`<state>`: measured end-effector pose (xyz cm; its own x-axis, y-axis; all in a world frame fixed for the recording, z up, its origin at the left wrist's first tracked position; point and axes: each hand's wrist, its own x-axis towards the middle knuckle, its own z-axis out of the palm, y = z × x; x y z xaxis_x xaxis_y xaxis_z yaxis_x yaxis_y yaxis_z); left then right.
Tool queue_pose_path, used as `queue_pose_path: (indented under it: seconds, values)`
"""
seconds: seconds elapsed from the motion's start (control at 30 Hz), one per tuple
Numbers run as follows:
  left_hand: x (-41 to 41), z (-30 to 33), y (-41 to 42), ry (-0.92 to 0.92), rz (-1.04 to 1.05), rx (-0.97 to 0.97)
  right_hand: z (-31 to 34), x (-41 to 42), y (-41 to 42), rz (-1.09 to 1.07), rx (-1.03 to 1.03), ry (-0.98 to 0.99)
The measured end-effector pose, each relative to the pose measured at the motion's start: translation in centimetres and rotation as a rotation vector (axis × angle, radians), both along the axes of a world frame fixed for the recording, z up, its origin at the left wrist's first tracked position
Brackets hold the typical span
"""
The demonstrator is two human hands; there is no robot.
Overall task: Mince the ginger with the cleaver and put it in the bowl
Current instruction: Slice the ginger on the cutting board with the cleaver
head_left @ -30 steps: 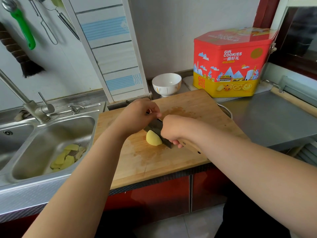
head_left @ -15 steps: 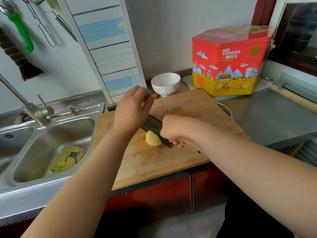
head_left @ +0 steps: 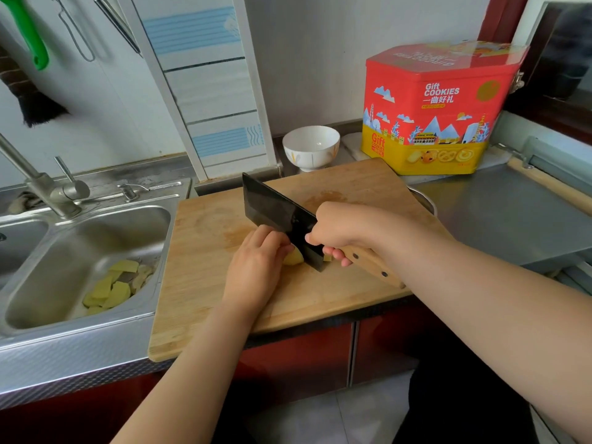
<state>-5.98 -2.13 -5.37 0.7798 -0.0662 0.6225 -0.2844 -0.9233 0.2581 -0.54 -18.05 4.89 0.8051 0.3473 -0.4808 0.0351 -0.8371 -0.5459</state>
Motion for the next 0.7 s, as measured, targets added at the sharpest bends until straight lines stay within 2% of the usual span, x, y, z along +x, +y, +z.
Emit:
queue_pose_path:
  seconds: [0.7]
  values:
    - [-0.1, 0.4, -0.2, 0.037, -0.009, -0.03, 3.1, -1.9, 0.4, 0.035, -0.053, -0.111]
